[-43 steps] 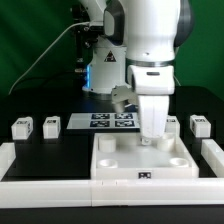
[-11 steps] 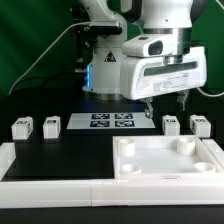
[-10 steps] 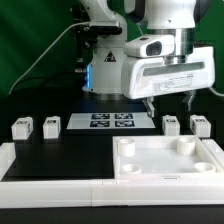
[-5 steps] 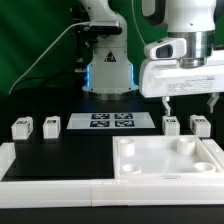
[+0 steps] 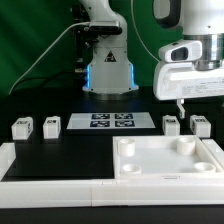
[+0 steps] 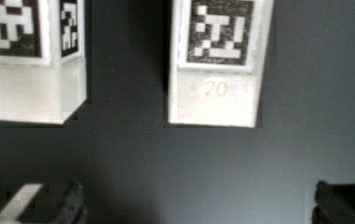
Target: Assemble one leg
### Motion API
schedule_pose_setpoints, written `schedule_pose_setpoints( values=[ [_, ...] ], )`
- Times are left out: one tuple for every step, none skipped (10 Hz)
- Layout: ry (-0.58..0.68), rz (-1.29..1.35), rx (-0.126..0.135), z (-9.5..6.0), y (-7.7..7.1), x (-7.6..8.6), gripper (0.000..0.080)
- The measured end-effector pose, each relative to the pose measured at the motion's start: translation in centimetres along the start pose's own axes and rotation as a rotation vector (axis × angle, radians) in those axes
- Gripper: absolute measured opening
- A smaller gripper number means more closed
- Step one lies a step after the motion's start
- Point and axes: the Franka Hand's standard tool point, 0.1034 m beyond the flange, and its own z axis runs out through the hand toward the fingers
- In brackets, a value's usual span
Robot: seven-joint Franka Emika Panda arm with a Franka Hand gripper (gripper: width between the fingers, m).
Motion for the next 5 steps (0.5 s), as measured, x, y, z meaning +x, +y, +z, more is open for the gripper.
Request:
schedule_pose_setpoints(
  values=[
    [-0.007,-0.005,-0.002,0.0,0.0,0.1,0.0649],
    [-0.105,-0.024,-0.024,0.1,0.6,-0.6,0.0649],
    [-0.19,-0.024,-0.035,0.2,0.8,-0.6,0.0649],
    [-0.255,-0.023,-0.047,0.6,0.4,-0.7,0.0649],
    [-0.364,-0.023,-0.069,0.6,0.3,-1.1,0.0649]
  ],
)
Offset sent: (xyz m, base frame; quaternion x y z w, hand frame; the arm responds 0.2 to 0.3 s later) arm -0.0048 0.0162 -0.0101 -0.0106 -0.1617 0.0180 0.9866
